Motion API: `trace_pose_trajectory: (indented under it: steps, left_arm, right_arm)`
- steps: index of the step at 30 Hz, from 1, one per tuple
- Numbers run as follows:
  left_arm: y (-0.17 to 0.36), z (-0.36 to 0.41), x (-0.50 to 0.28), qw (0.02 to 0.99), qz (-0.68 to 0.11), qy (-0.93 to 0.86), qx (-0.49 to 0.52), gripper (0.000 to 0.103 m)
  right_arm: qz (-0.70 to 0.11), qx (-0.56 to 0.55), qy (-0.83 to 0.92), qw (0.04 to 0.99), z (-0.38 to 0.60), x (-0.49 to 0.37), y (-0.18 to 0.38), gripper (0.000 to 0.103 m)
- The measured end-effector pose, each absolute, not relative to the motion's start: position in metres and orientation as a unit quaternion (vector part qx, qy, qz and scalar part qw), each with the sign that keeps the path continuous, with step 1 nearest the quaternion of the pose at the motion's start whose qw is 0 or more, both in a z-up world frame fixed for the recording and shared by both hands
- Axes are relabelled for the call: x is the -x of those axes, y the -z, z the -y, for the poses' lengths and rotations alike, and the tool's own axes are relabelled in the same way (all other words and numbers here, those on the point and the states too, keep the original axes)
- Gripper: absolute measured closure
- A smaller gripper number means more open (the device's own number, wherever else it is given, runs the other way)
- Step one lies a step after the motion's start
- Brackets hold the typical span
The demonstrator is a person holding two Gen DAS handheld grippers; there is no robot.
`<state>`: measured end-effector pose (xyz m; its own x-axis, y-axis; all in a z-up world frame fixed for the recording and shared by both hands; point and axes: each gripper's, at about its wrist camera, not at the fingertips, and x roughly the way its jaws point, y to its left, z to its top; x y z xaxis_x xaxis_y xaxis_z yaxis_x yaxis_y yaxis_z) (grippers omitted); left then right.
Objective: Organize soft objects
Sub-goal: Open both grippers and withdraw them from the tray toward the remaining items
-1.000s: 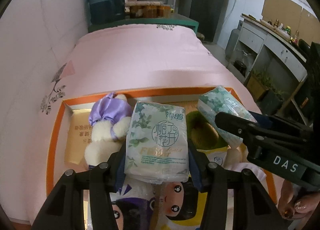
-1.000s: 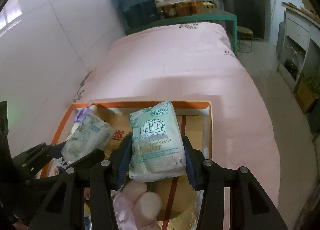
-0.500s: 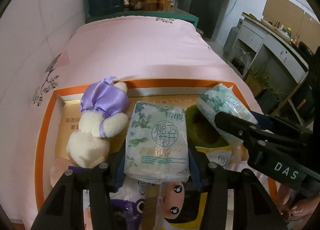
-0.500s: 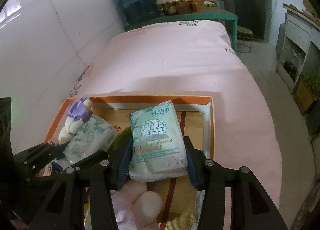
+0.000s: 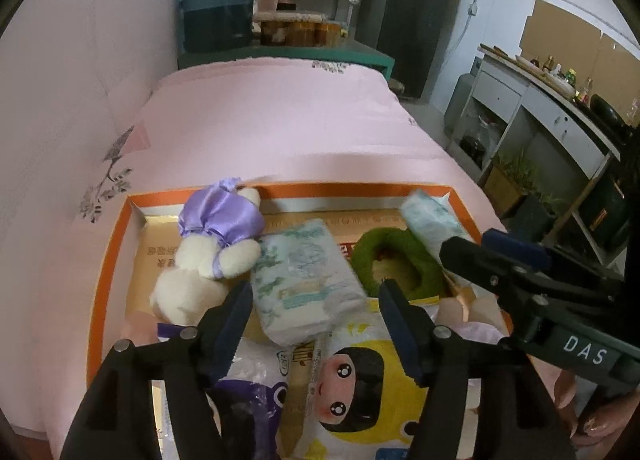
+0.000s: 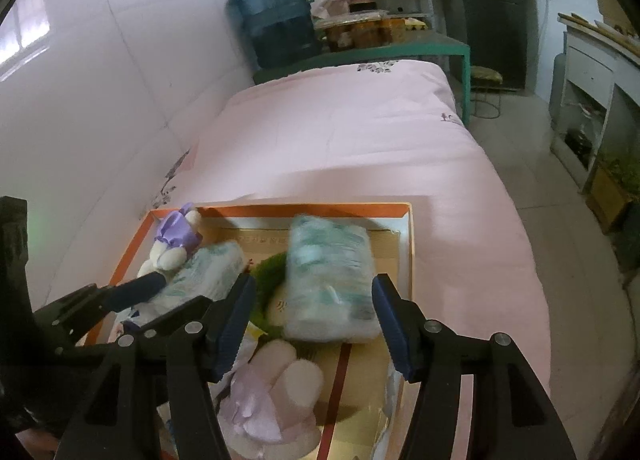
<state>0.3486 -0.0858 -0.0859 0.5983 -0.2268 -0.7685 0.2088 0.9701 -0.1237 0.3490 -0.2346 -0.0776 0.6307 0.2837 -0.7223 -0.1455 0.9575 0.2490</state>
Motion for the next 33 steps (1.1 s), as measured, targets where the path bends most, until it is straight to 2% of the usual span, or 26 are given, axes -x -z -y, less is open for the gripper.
trace_pose_trajectory:
  steps: [33]
  left_arm:
    - [0.032,0.048,-0.257,0.927,-0.365,0.083,0.031,0.035]
  right_arm:
    - [-0.363,-0.081,-0.109,0.922,0.205,-0.253,0.021,0.040]
